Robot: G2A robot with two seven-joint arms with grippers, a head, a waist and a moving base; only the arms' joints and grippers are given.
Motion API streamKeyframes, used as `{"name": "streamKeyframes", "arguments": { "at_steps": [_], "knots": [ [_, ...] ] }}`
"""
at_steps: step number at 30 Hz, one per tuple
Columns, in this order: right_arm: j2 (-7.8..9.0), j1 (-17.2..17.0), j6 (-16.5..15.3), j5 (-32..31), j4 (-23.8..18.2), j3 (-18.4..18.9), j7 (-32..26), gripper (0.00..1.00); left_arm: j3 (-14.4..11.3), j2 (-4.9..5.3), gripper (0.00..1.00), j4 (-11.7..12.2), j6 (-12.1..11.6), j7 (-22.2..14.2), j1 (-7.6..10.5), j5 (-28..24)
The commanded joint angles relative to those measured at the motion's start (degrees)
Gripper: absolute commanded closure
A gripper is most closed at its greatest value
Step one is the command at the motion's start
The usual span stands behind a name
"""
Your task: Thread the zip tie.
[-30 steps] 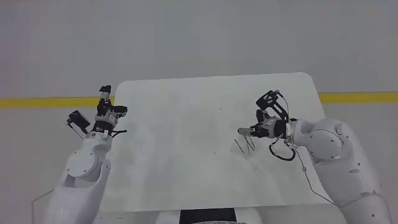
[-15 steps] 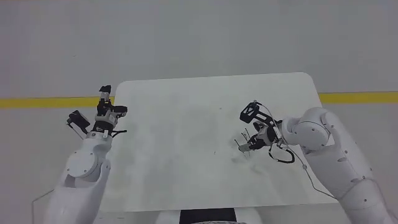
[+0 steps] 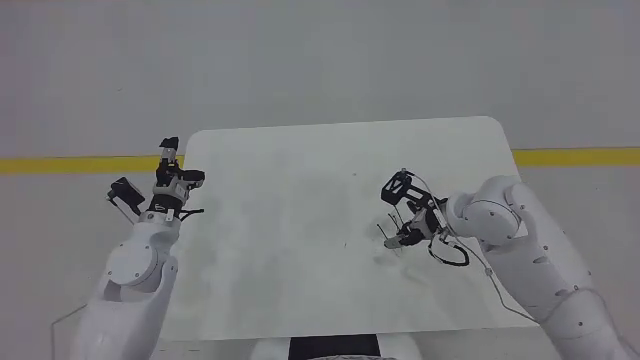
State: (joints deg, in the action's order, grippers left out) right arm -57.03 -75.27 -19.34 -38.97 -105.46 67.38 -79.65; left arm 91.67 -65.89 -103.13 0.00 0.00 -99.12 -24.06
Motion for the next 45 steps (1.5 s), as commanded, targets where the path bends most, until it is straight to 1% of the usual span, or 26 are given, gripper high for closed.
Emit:
{"name": "streamKeyframes", "arguments": {
  "at_steps": [1,4,14,15,16,18,22,27,29,39,41,45],
  "knots": [
    [0.31,0.56,-0.14,-0.59,0.89,-1.85,0.01,0.0,0.0,0.0,0.0,0.0,0.0,0.0,0.0,0.0],
    [1.01,2.09,-0.14,0.11,2.31,-4.94,0.01,0.0,0.0,0.0,0.0,0.0,0.0,0.0,0.0,0.0],
    [1.1,2.3,-0.14,0.18,2.43,-5.19,0.01,0.0,0.0,0.0,0.0,0.0,0.0,0.0,0.0,0.0],
    [1.07,2.11,-0.14,0.8,2.49,-5.37,0.3,0.0,0.0,0.0,0.0,0.0,0.0,0.0,0.0,0.0],
    [1.09,2.08,-0.14,2.69,3.16,-5.69,1.0,0.0,0.0,0.0,0.0,0.0,0.0,0.0,0.0,0.0],
    [1.25,2.68,-0.14,5.46,4.5,-5.81,1.19,0.0,0.0,0.0,0.0,0.0,0.0,0.0,0.0,0.0],
    [1.84,4.38,-0.14,10.41,6.86,-6.32,1.12,0.0,0.0,0.0,0.0,0.0,0.0,0.0,0.0,0.0],
    [2.84,6.43,-0.14,15.07,9.29,-8.05,0.41,0.0,0.0,0.0,0.0,0.0,0.0,0.0,0.0,0.0],
    [3.12,7.24,-0.14,14.34,9.34,-8.84,0.37,0.0,0.0,0.0,0.0,0.0,0.0,0.0,0.0,0.0],
    [3.12,7.21,0.07,13.94,9.41,-8.87,0.67,0.0,0.0,0.0,0.0,0.0,0.0,0.0,0.0,0.0],
    [3.03,7.08,1.39,11.73,9.5,-9.71,2.21,0.0,0.0,0.0,0.0,0.0,0.0,0.0,0.0,0.0],
    [2.77,7.81,4.06,10.29,10.26,-10.99,3.25,0.0,0.0,0.0,0.0,0.0,0.0,0.0,0.0,0.0]
  ]
}}
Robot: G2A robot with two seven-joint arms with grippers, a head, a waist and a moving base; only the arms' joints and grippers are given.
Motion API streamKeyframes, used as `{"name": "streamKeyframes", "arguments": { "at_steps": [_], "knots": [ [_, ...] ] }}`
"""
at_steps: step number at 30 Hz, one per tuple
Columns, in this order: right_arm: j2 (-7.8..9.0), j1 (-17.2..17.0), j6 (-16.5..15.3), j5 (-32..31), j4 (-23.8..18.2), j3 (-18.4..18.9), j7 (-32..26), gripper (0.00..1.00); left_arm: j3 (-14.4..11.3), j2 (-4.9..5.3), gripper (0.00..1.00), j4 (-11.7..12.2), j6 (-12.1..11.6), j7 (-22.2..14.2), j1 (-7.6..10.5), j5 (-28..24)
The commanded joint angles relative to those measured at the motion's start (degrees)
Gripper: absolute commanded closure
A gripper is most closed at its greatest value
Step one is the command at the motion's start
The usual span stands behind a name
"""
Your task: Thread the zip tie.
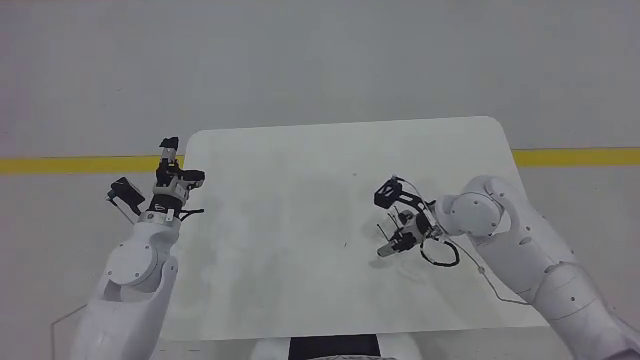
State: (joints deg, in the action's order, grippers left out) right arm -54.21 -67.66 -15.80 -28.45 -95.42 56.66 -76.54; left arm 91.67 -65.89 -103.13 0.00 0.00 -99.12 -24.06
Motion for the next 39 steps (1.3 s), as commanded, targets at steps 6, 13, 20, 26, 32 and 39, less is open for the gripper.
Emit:
{"name": "streamKeyframes", "arguments": {
  "at_steps": [6,13,20,26,32,39],
  "knots": [
    [-0.41,1.21,2.47,-1.99,1.33,-1.95,1.21,0.0,0.0,0.0,0.0,0.0,0.0,0.0,0.0,0.0],
    [-0.41,1.21,2.47,-1.99,1.33,-1.95,1.21,0.0,0.0,0.0,0.0,0.0,0.0,0.0,0.0,0.0],
    [-0.1,0.0,4.49,-7.17,-0.56,-2.17,2.86,0.0,0.0,0.0,0.0,0.0,0.0,0.0,0.0,0.0],
    [0.24,-0.45,4.44,-8.67,-1.73,-1.73,2.42,0.48,0.0,0.0,0.0,0.0,0.0,0.0,0.0,0.0],
    [0.54,-0.89,3.74,-9.4,-2.42,-1.29,2.4,0.64,0.0,0.0,0.0,0.0,0.0,0.0,0.0,0.0],
    [0.62,-0.9,4.16,-10.18,-2.32,-1.43,2.52,0.77,0.0,0.0,0.0,0.0,0.0,0.0,0.0,0.0]
  ]
}}
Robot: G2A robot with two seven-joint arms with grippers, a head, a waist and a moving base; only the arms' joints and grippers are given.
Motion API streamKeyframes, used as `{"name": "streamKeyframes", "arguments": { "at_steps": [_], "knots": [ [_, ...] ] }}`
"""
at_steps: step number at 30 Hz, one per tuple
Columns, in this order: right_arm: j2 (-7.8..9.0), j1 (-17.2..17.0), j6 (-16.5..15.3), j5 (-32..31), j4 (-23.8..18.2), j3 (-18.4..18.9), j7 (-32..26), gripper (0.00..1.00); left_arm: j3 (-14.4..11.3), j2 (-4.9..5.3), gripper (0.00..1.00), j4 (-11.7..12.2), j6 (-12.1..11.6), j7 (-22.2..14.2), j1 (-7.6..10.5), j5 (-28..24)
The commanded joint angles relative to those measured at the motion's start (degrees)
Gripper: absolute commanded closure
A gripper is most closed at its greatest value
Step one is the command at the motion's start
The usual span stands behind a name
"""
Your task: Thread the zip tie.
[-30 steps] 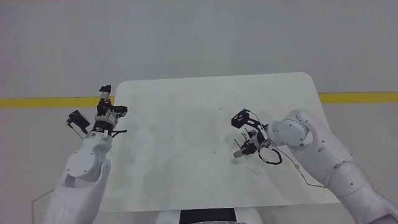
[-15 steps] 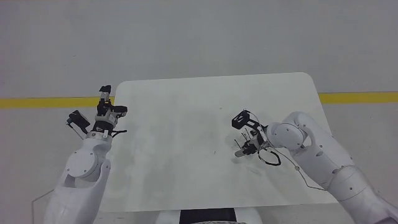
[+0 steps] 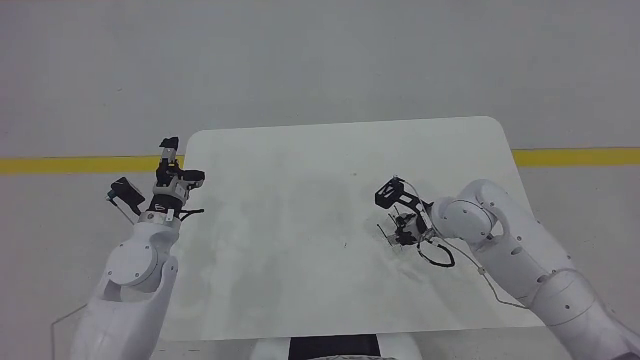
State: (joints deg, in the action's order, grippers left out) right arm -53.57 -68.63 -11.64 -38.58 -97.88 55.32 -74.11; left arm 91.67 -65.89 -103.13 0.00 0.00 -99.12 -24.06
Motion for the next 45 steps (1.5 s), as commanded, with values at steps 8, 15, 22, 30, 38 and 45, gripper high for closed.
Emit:
{"name": "streamKeyframes", "arguments": {
  "at_steps": [8,15,22,30,38,45],
  "knots": [
    [-0.31,0.62,1.92,-2.4,0.76,-1.38,1.06,0.79,0.0,0.0,0.0,0.0,0.0,0.0,0.0,0.0],
    [-0.62,1.12,3.57,-3.88,1.16,-2.31,1.56,0.83,0.0,0.0,0.0,0.0,0.0,0.0,0.0,0.0],
    [-1.0,1.41,5.64,-6.03,1.81,-3.4,2.4,0.86,0.0,0.0,0.0,0.0,0.0,0.0,0.0,0.0],
    [-2.06,3.0,7.42,-7.23,4.09,-5.86,3.62,0.87,0.0,0.0,0.0,0.0,0.0,0.0,0.0,0.0],
    [-2.65,3.78,8.98,-8.41,5.1,-6.42,4.78,0.87,0.0,0.0,0.0,0.0,0.0,0.0,0.0,0.0],
    [-2.43,2.7,9.3,-9.48,3.66,-5.34,4.77,0.88,0.0,0.0,0.0,0.0,0.0,0.0,0.0,0.0]
  ]
}}
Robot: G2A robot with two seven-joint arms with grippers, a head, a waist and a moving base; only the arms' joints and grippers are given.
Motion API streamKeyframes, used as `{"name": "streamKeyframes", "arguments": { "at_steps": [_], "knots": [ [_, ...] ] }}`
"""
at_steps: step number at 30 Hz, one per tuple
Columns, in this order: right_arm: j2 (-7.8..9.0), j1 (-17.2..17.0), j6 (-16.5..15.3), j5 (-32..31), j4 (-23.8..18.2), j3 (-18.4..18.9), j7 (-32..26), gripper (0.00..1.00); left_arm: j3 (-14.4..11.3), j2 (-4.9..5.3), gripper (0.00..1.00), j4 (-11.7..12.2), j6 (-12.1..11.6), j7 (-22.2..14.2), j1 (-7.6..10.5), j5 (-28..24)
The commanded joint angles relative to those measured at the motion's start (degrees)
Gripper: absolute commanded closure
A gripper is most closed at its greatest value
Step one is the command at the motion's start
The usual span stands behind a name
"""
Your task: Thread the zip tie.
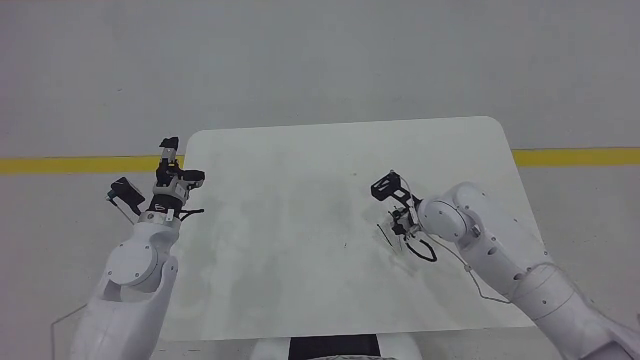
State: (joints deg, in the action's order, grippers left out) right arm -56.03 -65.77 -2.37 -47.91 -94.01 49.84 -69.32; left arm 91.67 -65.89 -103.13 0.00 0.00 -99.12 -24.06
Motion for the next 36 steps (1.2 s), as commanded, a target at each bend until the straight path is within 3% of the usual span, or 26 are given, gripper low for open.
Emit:
{"name": "streamKeyframes", "arguments": {
  "at_steps": [1,9,21,36],
  "knots": [
    [0.05,-0.3,0.04,-0.24,-0.42,0.26,-0.03,0.88,0.0,0.0,0.0,0.0,0.0,0.0,0.0,0.0],
    [0.19,-1.25,0.25,-1.04,-1.39,1.39,-0.05,0.89,0.0,0.0,0.0,0.0,0.0,0.0,0.0,0.0],
    [-0.46,-0.49,-0.15,-0.64,0.75,0.81,0.03,0.92,0.0,0.0,0.0,0.0,0.0,0.0,0.0,0.0],
    [-1.2,0.16,0.09,-1.15,2.03,0.17,0.16,0.87,0.0,0.0,0.0,0.0,0.0,0.0,0.0,0.0]
  ]
}}
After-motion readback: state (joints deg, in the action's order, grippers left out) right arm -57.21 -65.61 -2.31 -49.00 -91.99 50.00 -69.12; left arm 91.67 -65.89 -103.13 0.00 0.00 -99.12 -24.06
